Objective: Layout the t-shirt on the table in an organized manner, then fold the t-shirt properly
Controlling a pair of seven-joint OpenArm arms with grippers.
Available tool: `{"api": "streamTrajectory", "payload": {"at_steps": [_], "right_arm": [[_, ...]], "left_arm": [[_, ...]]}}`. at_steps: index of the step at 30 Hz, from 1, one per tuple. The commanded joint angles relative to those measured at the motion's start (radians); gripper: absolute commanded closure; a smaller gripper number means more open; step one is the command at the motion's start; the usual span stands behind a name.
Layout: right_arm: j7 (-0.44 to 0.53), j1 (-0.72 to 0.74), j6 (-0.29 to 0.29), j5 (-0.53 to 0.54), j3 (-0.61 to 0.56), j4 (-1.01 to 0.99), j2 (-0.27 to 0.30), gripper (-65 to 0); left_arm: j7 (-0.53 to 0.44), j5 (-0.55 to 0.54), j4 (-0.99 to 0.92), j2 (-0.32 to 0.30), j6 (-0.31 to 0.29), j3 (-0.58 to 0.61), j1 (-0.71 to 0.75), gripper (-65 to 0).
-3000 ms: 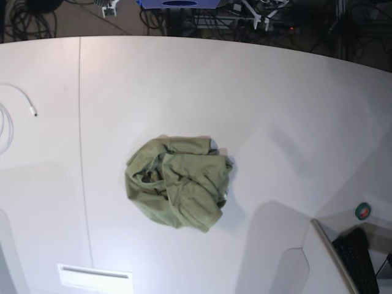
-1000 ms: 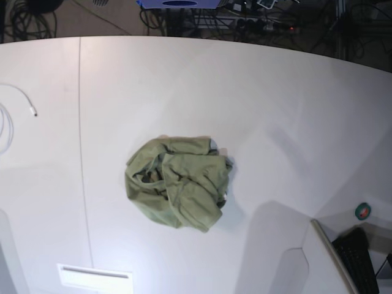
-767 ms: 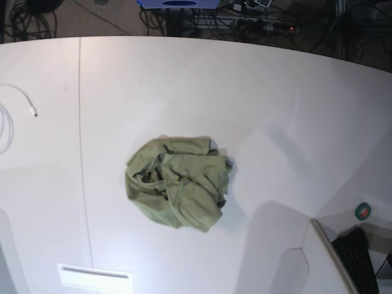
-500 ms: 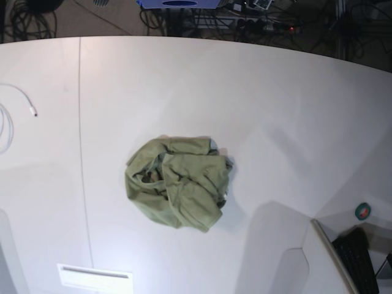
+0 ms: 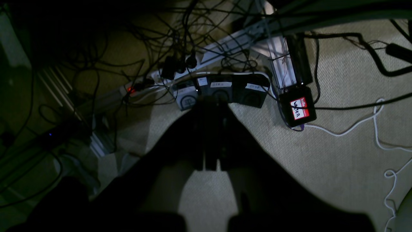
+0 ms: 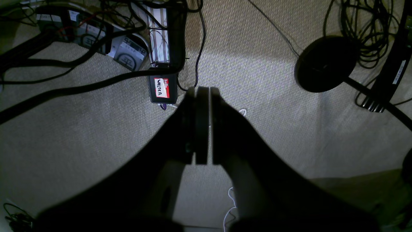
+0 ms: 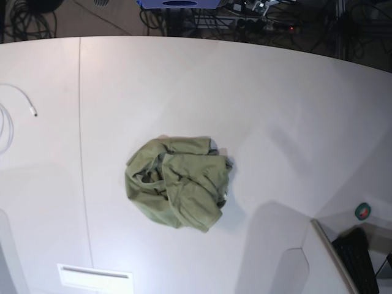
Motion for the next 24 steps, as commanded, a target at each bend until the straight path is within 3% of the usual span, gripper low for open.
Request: {"api": "streamTrajectory", "payload": {"at_steps": [1,24], "right_arm": [[0.008,-0.012,0.004,0.002,0.001,-0.002,0.002,0.0],[0.008,-0.004,0.004,0.002,0.0,-0.002,0.002,0.0]], "left_arm": [[-0.008,-0.003,0.0,-0.006,0.005,0.0,0.009,0.0],[-0.01,-0.003,0.003,-0.006,0.005,-0.002,0.012,0.0]]}}
